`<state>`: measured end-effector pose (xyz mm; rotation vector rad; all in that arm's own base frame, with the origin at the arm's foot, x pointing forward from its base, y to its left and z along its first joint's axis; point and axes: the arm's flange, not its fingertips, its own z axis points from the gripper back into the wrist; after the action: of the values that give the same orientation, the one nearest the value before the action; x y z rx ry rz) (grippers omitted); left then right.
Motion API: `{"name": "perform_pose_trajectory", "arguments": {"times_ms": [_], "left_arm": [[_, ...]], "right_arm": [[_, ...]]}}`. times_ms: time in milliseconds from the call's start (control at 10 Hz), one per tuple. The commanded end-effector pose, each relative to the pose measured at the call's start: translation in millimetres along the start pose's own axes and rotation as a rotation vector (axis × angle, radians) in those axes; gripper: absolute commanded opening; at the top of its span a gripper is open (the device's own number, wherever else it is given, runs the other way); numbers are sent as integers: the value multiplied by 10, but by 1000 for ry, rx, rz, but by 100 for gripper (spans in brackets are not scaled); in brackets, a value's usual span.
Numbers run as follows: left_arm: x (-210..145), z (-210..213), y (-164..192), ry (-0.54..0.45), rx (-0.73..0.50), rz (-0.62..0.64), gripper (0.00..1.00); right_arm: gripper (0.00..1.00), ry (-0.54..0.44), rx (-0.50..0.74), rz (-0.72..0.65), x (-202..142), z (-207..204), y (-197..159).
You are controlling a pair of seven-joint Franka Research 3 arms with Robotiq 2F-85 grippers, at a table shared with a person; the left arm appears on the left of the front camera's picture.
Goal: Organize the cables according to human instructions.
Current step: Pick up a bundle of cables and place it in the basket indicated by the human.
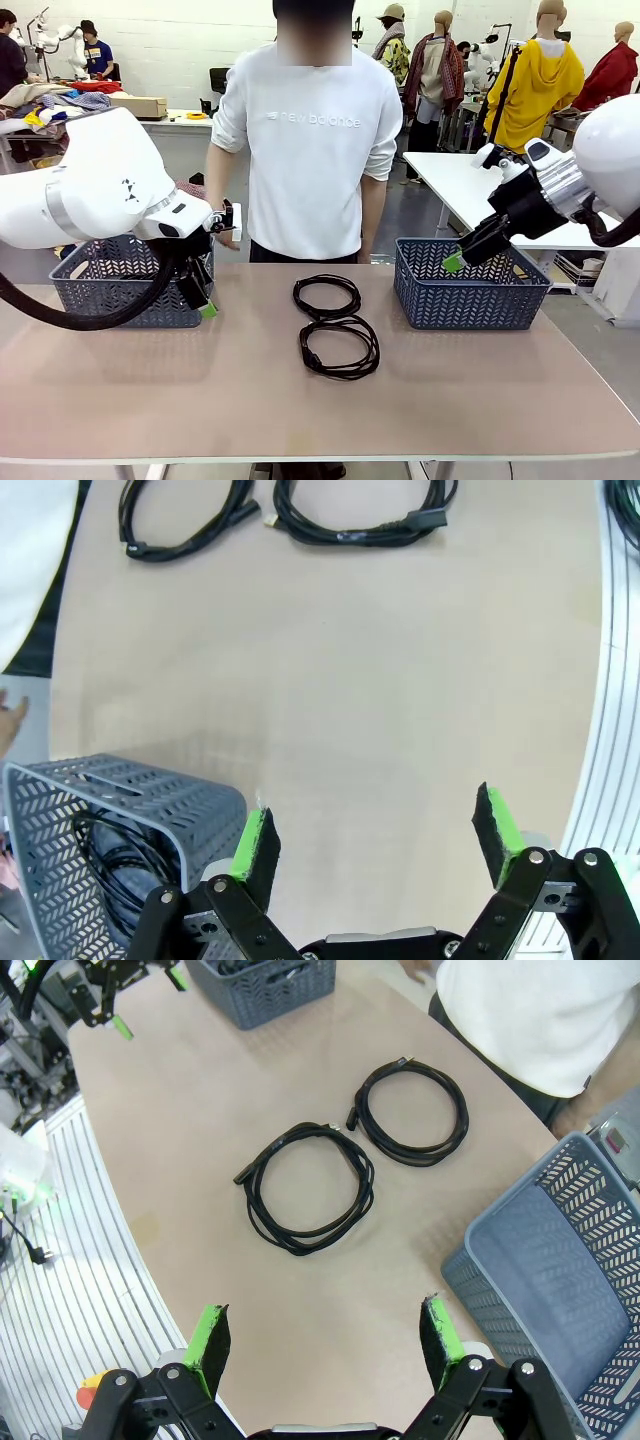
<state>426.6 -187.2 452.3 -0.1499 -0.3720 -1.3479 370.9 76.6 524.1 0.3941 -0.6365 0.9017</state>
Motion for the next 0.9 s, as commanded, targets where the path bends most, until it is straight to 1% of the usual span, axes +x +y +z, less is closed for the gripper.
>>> {"name": "perform_pose_trajectory", "arguments": {"times_ms": [0, 800], "left_arm": [[-1, 10, 12, -1, 2, 1, 100], [-1, 10, 12, -1, 2, 1, 100]], "right_arm": [[100, -18, 15, -1, 0, -11, -8], [100, -18, 15, -1, 0, -11, -8]]}}
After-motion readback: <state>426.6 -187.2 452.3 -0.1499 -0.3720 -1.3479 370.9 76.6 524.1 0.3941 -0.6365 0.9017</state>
